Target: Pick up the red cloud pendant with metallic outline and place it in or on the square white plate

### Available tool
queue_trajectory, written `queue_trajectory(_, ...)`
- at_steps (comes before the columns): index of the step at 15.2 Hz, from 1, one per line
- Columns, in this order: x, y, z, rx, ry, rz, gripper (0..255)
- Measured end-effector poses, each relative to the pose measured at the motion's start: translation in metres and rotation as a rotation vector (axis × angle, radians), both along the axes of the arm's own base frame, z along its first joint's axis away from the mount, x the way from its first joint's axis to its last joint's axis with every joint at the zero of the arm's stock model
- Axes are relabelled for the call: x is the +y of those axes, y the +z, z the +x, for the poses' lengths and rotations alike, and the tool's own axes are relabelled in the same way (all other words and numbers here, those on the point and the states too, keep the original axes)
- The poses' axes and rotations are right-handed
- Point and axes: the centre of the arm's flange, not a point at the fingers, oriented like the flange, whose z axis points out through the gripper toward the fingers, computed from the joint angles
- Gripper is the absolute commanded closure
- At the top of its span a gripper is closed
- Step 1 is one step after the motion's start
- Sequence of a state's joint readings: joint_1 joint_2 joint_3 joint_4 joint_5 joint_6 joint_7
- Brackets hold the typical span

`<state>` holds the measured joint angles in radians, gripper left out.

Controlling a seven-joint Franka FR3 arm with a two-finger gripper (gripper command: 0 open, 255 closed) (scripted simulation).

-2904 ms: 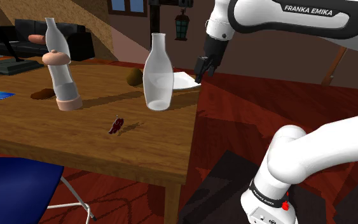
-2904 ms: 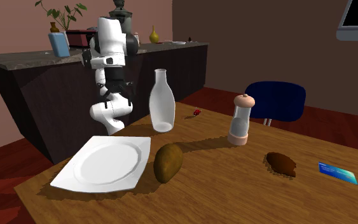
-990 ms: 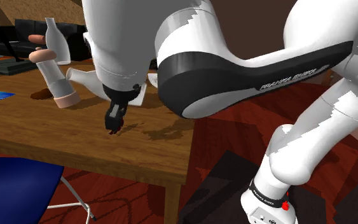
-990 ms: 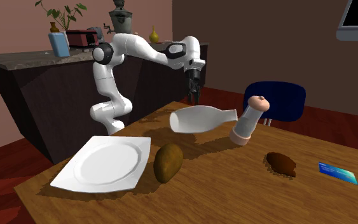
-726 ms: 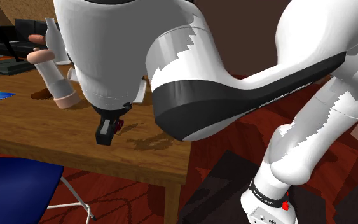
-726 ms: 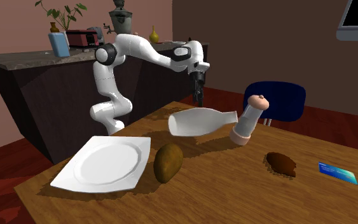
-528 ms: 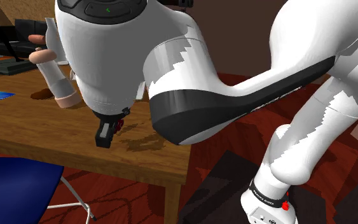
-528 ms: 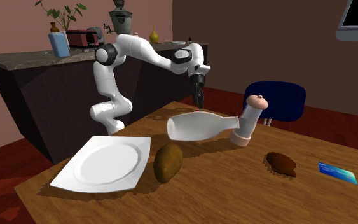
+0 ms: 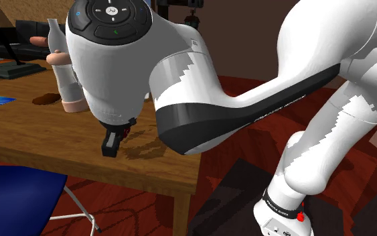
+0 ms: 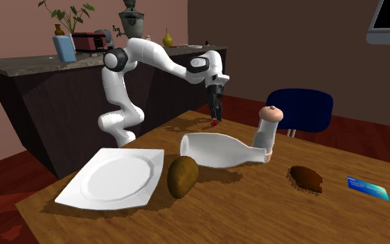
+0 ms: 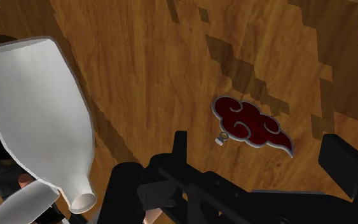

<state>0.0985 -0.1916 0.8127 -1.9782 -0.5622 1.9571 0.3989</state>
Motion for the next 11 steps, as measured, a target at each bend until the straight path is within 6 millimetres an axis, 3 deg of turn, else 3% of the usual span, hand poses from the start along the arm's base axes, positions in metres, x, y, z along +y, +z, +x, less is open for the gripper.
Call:
queue_trajectory(1, 0.0000, -0.0001, 0.0000, 0.000, 0.000, 0.000, 0)
queue_trajectory(2, 0.0000, -0.0001, 0.0000, 0.000, 0.000, 0.000, 255)
queue_trajectory(11, 0.0000, 0.0001, 0.0000, 0.000, 0.000, 0.000, 255)
